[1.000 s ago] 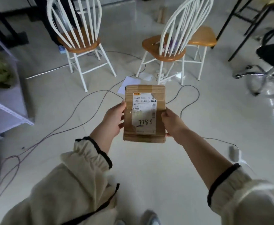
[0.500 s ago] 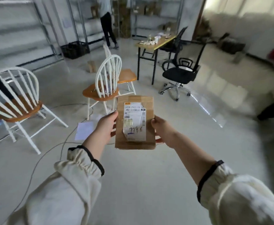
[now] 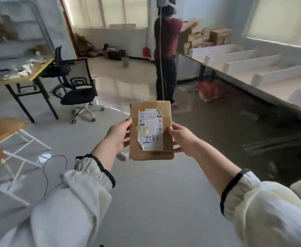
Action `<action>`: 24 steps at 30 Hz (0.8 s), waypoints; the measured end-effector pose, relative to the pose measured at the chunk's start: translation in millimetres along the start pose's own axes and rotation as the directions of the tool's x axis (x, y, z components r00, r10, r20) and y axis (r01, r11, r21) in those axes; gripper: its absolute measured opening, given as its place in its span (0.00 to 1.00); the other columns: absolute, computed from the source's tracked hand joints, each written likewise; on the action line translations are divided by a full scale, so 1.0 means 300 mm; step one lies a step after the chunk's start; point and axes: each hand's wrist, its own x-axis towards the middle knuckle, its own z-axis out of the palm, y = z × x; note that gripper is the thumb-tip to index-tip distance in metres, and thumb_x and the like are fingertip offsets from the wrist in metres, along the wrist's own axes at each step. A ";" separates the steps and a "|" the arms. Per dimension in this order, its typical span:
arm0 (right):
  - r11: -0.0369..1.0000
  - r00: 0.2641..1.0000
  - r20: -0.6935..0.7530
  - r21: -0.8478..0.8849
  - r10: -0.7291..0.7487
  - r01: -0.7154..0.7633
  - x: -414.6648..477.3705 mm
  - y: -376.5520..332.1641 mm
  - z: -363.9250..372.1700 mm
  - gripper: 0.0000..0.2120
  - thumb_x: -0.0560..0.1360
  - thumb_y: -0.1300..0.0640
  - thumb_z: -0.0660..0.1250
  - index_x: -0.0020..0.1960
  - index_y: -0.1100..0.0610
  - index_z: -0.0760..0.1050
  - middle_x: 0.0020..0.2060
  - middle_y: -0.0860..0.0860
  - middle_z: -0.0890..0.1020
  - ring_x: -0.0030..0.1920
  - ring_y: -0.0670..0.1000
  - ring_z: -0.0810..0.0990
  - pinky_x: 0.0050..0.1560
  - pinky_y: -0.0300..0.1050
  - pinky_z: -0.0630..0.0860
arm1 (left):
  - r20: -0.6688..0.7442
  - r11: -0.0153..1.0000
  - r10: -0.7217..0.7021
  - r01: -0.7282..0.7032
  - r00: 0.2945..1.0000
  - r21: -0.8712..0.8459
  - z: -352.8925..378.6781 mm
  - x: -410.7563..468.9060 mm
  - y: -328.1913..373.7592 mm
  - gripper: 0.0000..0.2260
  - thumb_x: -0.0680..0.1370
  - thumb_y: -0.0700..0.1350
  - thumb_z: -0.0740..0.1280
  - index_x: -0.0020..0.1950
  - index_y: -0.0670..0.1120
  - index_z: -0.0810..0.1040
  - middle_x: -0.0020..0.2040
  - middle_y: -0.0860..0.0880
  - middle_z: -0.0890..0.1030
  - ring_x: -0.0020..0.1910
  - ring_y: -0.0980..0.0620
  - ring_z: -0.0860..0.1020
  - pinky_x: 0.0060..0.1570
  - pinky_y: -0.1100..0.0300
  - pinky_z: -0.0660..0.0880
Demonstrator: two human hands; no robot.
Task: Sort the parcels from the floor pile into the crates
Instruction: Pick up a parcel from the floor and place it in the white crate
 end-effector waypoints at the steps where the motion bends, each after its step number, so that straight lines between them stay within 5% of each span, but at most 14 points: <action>1: 1.000 0.999 -0.054 0.017 0.004 -0.003 -0.023 0.019 -0.104 0.13 0.82 0.53 0.51 0.60 0.42 0.72 0.40 0.46 0.78 0.38 0.48 0.78 0.39 0.44 0.75 | 0.060 1.000 0.002 -0.004 0.998 0.018 0.110 0.002 0.011 0.12 0.80 0.52 0.61 0.45 0.51 0.82 0.42 0.52 0.83 0.47 0.49 0.79 0.47 0.52 0.74; 6: 0.995 0.947 -0.321 0.095 0.022 0.009 -0.142 0.151 -0.625 0.15 0.82 0.52 0.52 0.53 0.34 0.71 0.42 0.44 0.79 0.43 0.49 0.79 0.41 0.47 0.77 | 0.319 0.995 0.023 -0.052 0.947 0.085 0.696 -0.015 0.040 0.11 0.80 0.51 0.60 0.46 0.50 0.80 0.45 0.51 0.81 0.48 0.49 0.78 0.45 0.54 0.72; 12: 0.983 0.807 -0.578 0.184 0.118 -0.011 -0.381 0.357 -1.245 0.14 0.82 0.49 0.54 0.63 0.33 0.68 0.38 0.38 0.80 0.40 0.42 0.80 0.31 0.40 0.76 | 0.595 0.993 0.002 -0.070 0.804 0.091 1.445 -0.088 -0.023 0.09 0.80 0.48 0.61 0.49 0.50 0.81 0.37 0.52 0.84 0.37 0.51 0.79 0.36 0.59 0.74; 17: 0.957 0.659 -0.713 0.288 0.238 -0.034 -0.633 0.533 -1.647 0.14 0.82 0.50 0.51 0.64 0.40 0.69 0.43 0.43 0.80 0.44 0.46 0.79 0.41 0.45 0.76 | 0.754 0.988 -0.108 -0.016 0.648 0.156 1.986 -0.245 -0.123 0.10 0.81 0.47 0.61 0.53 0.52 0.81 0.44 0.49 0.84 0.43 0.48 0.81 0.40 0.53 0.76; 24: 0.902 0.483 -0.784 0.431 0.389 -0.027 -0.819 0.749 -1.973 0.12 0.82 0.50 0.51 0.61 0.44 0.70 0.47 0.46 0.80 0.44 0.48 0.79 0.36 0.41 0.75 | 0.848 0.940 -0.287 -0.038 0.446 0.338 2.495 -0.378 -0.220 0.10 0.80 0.46 0.62 0.59 0.50 0.79 0.53 0.45 0.82 0.54 0.45 0.79 0.54 0.48 0.76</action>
